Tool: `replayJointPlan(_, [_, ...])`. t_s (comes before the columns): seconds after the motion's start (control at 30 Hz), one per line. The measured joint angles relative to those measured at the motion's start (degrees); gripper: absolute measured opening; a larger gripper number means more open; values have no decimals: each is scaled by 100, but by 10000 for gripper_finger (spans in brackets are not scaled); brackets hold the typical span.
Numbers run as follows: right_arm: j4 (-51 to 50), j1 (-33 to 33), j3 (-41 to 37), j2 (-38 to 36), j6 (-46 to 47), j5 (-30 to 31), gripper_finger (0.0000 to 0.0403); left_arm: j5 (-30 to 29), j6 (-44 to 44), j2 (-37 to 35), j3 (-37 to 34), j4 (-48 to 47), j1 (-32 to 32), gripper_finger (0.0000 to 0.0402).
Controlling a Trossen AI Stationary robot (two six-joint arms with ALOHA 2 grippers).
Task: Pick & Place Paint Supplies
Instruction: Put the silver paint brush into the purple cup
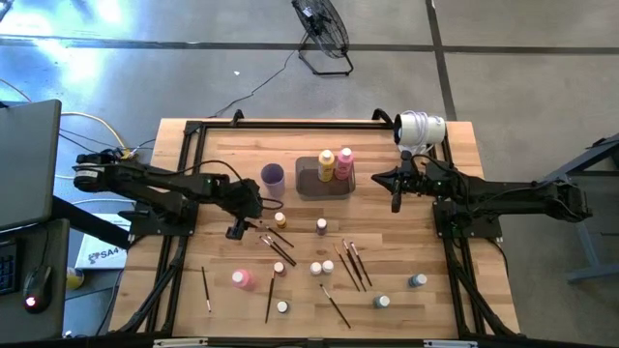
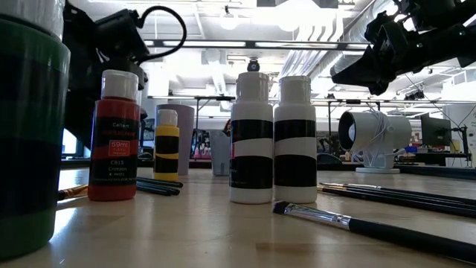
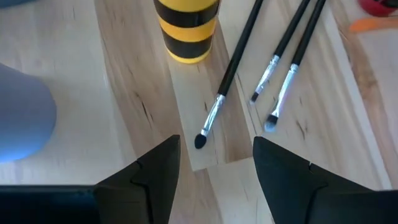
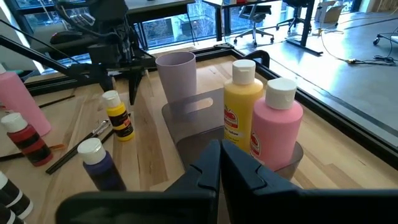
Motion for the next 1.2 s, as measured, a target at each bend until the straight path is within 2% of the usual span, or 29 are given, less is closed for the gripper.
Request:
replayJointPlan(0.2, [-2, 0, 0, 0, 0, -1, 5, -6, 0, 411, 0, 439, 1, 200])
replayJointPlan(0.93, [-4, 0, 1, 1, 0, -3, 5, -157, -2, 936, 13, 506, 0, 198])
replayJointPlan(1.07, [-4, 0, 1, 2, 0, -2, 5, -184, -2, 938, 13, 512, 0, 180])
replayJointPlan(1.2, [-4, 0, 1, 2, 0, -4, 5, -199, -7, 943, 13, 519, 2, 143])
